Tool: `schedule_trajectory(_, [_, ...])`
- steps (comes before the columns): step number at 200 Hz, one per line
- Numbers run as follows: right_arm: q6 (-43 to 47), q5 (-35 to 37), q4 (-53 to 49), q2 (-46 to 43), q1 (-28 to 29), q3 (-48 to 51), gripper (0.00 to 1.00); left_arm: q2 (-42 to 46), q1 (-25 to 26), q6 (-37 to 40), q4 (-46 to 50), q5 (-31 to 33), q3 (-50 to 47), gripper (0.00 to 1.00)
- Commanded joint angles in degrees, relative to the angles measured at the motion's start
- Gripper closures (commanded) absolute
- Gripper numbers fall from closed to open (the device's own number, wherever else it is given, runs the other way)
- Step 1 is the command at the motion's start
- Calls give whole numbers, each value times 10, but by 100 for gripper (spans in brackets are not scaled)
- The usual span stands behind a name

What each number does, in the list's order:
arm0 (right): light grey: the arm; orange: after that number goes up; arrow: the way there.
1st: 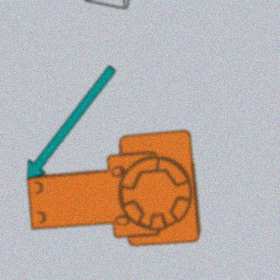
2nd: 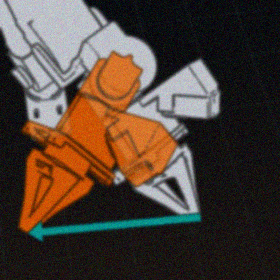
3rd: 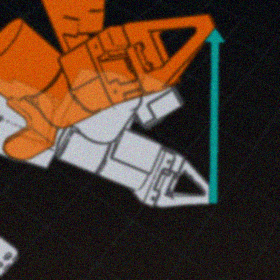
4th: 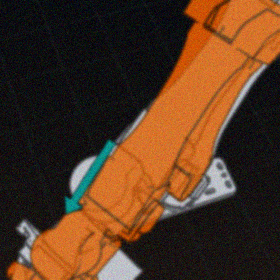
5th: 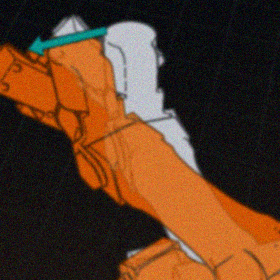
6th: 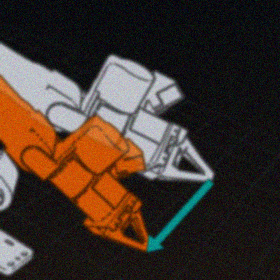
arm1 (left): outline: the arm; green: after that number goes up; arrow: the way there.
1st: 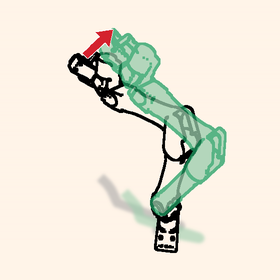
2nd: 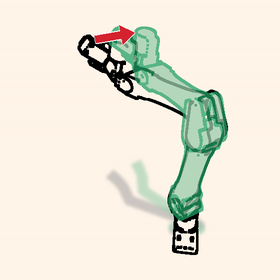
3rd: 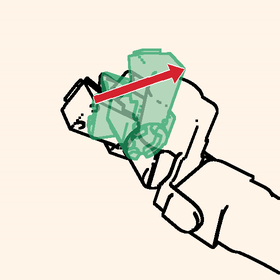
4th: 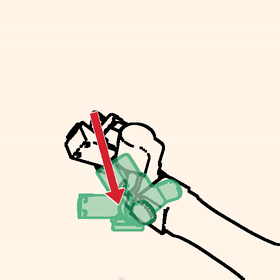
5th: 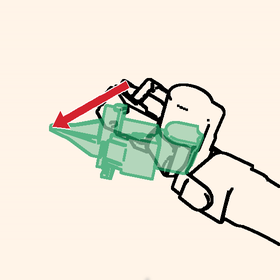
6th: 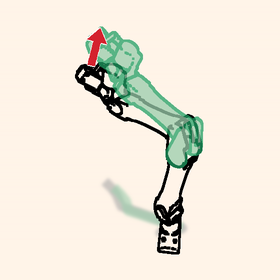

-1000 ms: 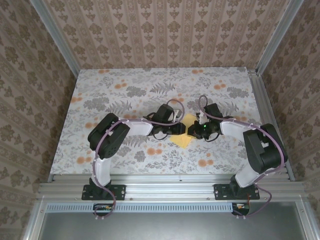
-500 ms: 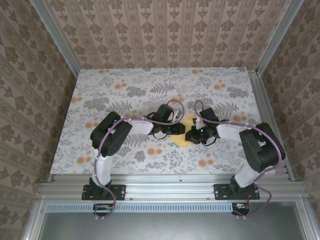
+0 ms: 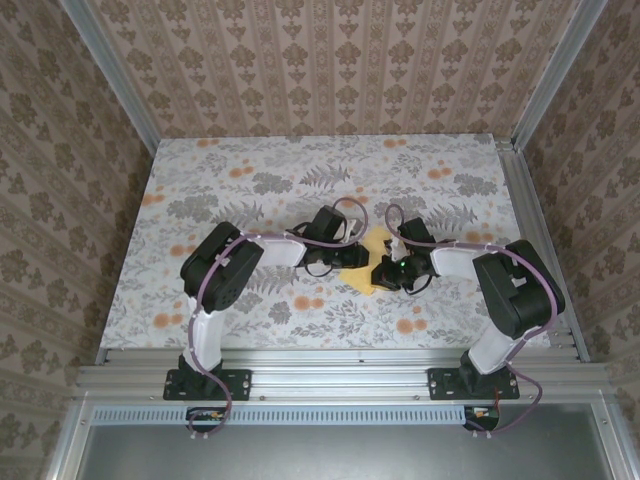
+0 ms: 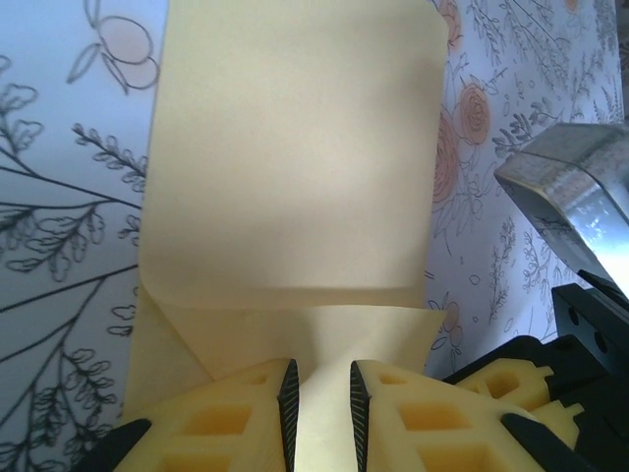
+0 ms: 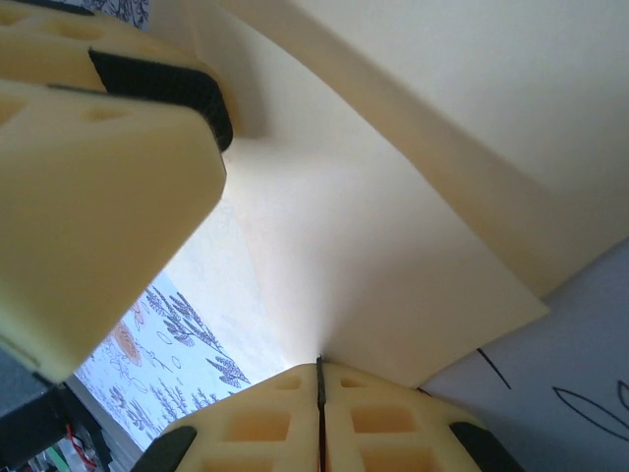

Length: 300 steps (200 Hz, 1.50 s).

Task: Fold a paper plane with a square sheet of paper (pick it up from the middle)
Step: Fold the triangle a second time at the center of the table.

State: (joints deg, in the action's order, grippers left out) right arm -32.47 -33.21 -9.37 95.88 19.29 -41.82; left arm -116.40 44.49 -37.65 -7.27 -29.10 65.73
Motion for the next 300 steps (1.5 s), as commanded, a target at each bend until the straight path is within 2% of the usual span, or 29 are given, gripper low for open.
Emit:
schedule_trajectory(1, [19,52,-67,1,1,23,90,-24,-17,27,60,56,17,75])
schedule_trajectory(45, [21,58,-84,-18,3,29,90,-33,-17,29,68,62,31,75])
schedule_trajectory(99, [-6,21,-74,-62,-2,22,88,-35,-17,25,62,42,49,75])
schedule_trajectory(122, [-25,13,-62,-82,-7,14,76,-31,-13,20,55,27,54,74])
schedule_trajectory(167, [-58,-4,-34,-94,-29,9,73,-2,-7,8,41,13,51,72])
schedule_trajectory(215, [-72,-13,0,-66,-44,-2,69,52,-5,19,67,27,62,63])
schedule_trajectory(259, [-82,-29,39,-43,-47,-15,65,92,-5,39,137,74,55,54])
schedule_trajectory(300, [-83,-40,71,-28,-46,-17,64,117,-6,23,144,89,14,50])
